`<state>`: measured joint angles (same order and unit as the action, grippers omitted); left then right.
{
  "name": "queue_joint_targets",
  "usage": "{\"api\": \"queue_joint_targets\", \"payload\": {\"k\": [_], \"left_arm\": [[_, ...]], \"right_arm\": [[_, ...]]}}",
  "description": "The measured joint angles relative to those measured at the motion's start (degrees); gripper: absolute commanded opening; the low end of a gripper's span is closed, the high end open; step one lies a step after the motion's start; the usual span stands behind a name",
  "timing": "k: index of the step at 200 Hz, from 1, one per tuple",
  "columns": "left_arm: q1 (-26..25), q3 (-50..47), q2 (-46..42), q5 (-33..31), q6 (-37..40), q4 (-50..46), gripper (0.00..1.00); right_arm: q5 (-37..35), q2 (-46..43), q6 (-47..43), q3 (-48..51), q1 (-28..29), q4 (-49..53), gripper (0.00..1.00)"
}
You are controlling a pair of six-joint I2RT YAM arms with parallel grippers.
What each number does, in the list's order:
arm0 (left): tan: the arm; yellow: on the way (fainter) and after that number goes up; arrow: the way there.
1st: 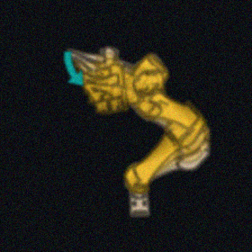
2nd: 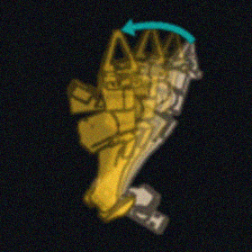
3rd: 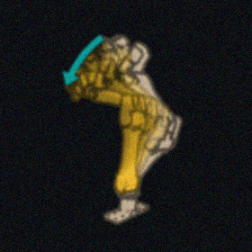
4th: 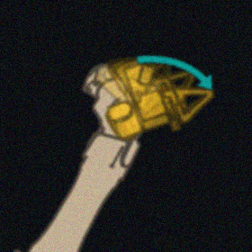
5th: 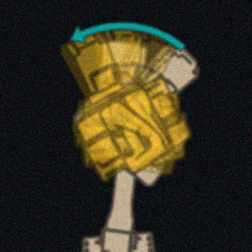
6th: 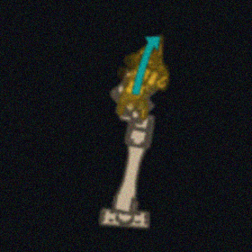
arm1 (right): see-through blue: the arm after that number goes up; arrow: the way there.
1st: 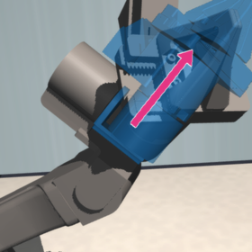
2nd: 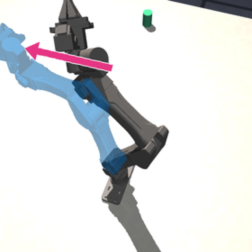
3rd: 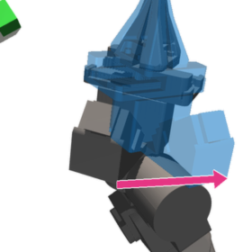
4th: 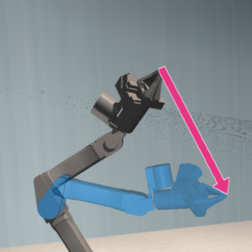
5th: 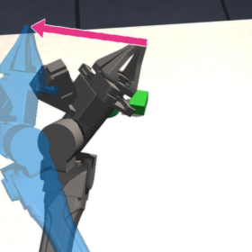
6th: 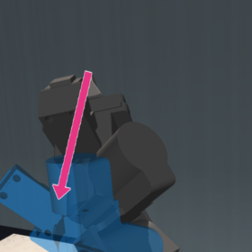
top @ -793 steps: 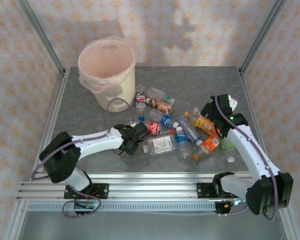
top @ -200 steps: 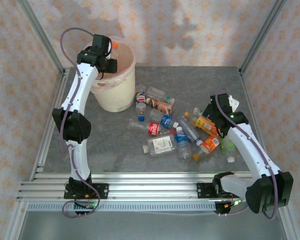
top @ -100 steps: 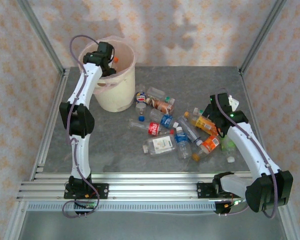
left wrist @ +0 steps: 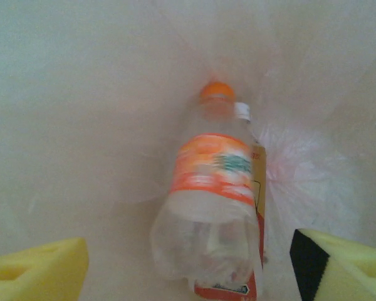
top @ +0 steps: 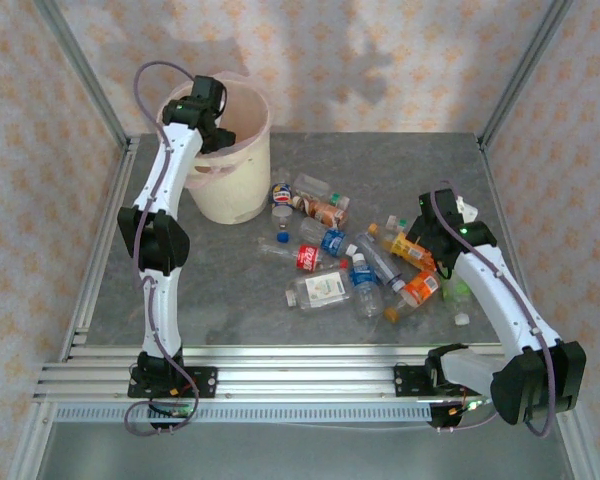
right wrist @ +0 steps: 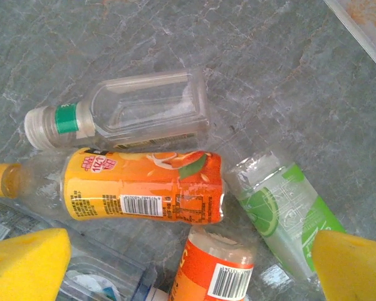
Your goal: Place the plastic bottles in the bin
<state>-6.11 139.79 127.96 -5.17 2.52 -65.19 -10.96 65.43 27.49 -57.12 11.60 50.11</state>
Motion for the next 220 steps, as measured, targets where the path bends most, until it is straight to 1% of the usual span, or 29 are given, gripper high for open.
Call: {"api": "queue_joint_targets", "payload": {"k": [19, 79, 107, 127, 175, 194, 220], "left_arm": [[0.00, 2.21, 0.00, 0.04, -0.70, 0.02, 1.00], [0.00, 3.78, -0.13, 0.11, -1.22, 0.04, 1.00], [0.00, 3.61, -2.69, 0.26, -1.66, 0.09, 1.00], [0.00, 2.29, -7.82, 0.59, -2.47, 0.76, 1.00], [0.00, -5.31, -25.68, 3.67, -5.11, 7.54, 1.00], [0.00, -10.10, -31.65, 5.75, -6.62, 10.95, 1.00], [-0.17, -19.15, -38.38, 9.55, -8.59, 15.41, 1.00]], "right_arm": [[-0.02, -0.02, -0.31, 0.00, 0.00, 0.46, 0.99], [0.07, -0.02, -0.50, 0.00, 0.00, 0.55, 0.99], [0.50, -0.02, -0.48, 0.00, 0.00, 0.52, 0.99], [0.83, -0.09, -0.48, 0.00, 0.00, 0.50, 0.99], [1.33, -2.69, -0.50, 0.00, 0.00, 0.48, 0.99], [1.31, -3.65, -0.50, 0.00, 0.00, 0.50, 0.99], [1.31, -4.44, -0.50, 0.00, 0.00, 0.50, 0.99]]}}
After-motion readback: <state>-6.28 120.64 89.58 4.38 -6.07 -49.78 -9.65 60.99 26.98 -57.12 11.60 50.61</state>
